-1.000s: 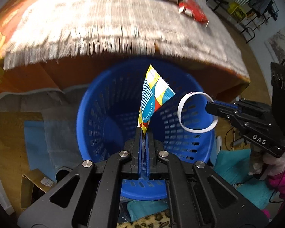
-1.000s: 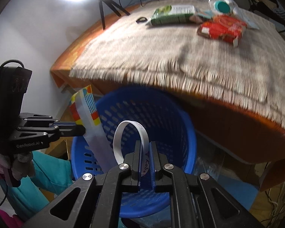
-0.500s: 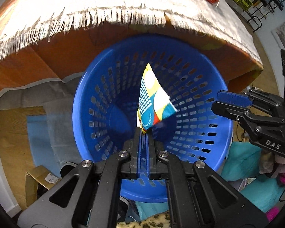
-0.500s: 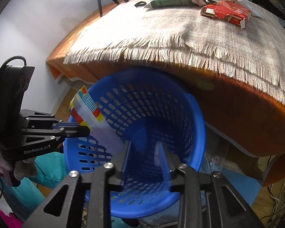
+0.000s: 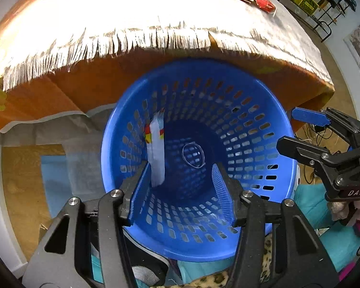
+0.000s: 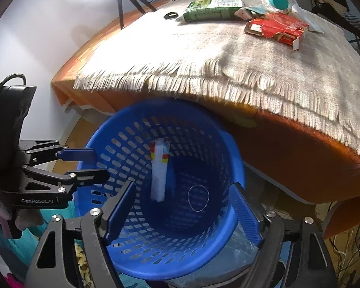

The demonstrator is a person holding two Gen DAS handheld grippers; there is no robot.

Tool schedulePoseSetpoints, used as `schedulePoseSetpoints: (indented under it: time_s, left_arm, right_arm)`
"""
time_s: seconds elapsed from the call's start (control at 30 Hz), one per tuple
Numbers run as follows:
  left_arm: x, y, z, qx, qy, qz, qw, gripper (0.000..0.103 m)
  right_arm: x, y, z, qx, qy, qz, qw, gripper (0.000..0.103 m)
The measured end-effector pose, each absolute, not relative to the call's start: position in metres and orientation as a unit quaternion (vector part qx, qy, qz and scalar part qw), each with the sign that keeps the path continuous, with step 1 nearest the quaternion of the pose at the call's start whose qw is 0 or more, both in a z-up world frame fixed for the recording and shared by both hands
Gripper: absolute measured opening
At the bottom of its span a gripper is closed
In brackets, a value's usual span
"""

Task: Collect trash
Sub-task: 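Move both tools back up over the blanket toward the remaining items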

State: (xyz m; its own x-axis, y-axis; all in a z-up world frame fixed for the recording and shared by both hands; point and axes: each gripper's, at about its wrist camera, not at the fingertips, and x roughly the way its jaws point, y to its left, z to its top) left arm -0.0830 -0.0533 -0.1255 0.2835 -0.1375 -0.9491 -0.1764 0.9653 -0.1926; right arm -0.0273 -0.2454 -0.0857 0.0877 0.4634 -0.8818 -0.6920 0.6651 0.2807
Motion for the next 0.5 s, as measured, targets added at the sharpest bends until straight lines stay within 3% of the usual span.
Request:
schedulePoseSetpoints:
  time_s: [0.5]
  left_arm:
    - [-0.072,-0.048,-0.107,-0.124,0.577,0.010,0.807,0.058]
  right_arm:
    - [-0.020,-0.249,-0.069,-0.113,0.526,0.375,0.755,0.088]
